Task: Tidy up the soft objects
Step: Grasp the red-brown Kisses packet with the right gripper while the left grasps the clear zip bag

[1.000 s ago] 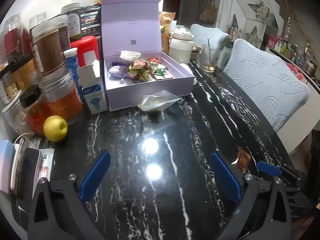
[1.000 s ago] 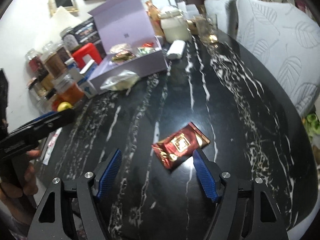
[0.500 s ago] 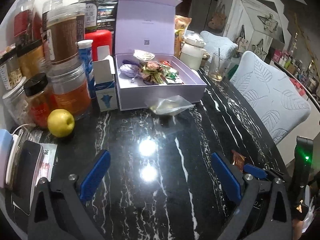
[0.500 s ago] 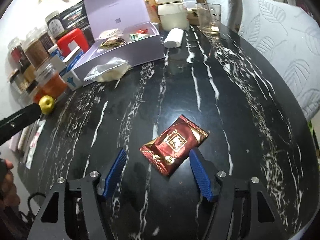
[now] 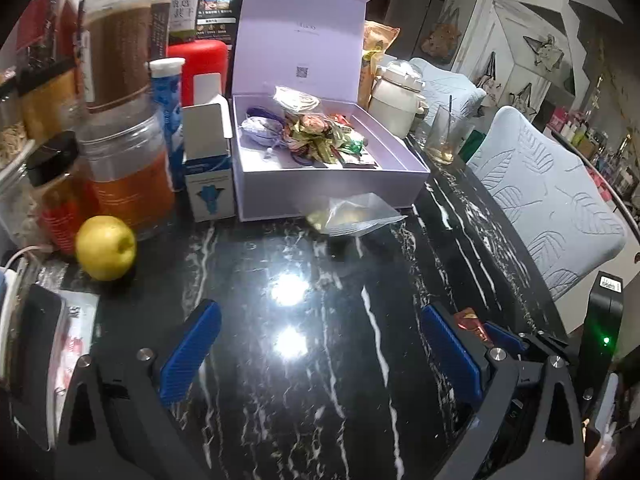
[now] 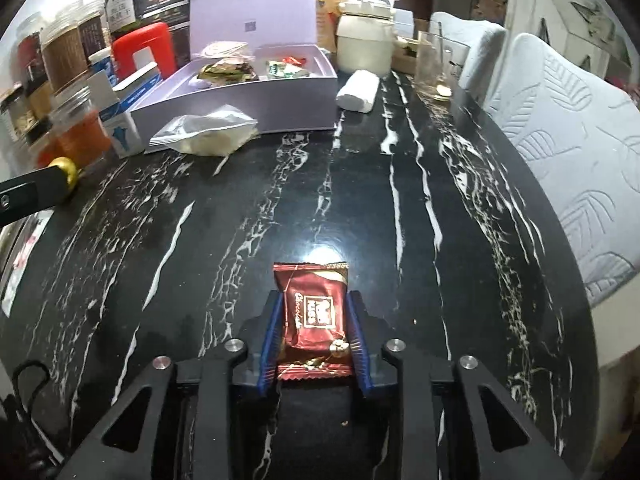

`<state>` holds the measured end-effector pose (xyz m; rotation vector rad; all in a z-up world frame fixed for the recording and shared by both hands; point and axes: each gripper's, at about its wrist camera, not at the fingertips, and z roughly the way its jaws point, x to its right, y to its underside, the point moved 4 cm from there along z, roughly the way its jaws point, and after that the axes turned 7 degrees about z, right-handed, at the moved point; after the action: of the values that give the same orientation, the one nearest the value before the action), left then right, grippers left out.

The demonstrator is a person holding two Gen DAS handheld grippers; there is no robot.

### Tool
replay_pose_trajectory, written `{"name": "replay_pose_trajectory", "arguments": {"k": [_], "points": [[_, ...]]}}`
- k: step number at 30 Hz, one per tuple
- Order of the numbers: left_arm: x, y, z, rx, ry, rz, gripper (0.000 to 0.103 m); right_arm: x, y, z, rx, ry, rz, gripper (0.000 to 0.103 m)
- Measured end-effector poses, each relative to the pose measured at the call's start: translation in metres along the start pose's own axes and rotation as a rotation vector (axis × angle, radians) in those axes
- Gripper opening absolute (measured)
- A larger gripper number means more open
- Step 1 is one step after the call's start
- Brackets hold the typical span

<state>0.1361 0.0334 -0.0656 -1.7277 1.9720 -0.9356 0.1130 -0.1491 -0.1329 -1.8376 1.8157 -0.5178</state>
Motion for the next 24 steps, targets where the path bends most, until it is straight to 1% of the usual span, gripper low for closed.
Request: {"name": "replay_pose_trajectory", "arguments": {"k": [4, 7, 9, 10, 12, 13, 18, 24], "points": [[0.002, -0.008, 0.008, -0.007, 0.013, -0.005, 0.102, 0.005, -0.008, 0.005, 0.0, -0.038, 0.025, 0.029], [0.004, -0.017, 0.015, -0.011, 0.019, -0.007, 0.102, 0.004, -0.013, 0.007, 0.006, -0.046, 0.005, 0.029], [0.005, -0.023, 0.02, -0.018, 0.023, -0.01, 0.102, 0.005, -0.016, 0.01, -0.002, -0.073, 0.006, 0.029], [0.005, -0.026, 0.022, -0.017, 0.02, -0.014, 0.102, 0.007, -0.019, 0.011, -0.008, -0.091, 0.016, 0.029], [0.002, -0.036, 0.025, 0.012, -0.023, -0.036, 0.102, 0.012, -0.025, 0.013, -0.012, -0.109, 0.028, 0.029], [0.001, -0.041, 0.028, 0.015, -0.032, -0.039, 0.102, 0.014, -0.028, 0.014, -0.012, -0.11, 0.03, 0.029], [0.005, -0.064, 0.051, 0.008, -0.028, -0.063, 0.102, 0.024, -0.047, 0.018, 0.005, -0.116, 0.028, 0.029], [0.009, -0.079, 0.087, -0.045, -0.026, -0.093, 0.102, 0.03, -0.064, 0.027, 0.012, -0.137, 0.022, 0.029]]}}
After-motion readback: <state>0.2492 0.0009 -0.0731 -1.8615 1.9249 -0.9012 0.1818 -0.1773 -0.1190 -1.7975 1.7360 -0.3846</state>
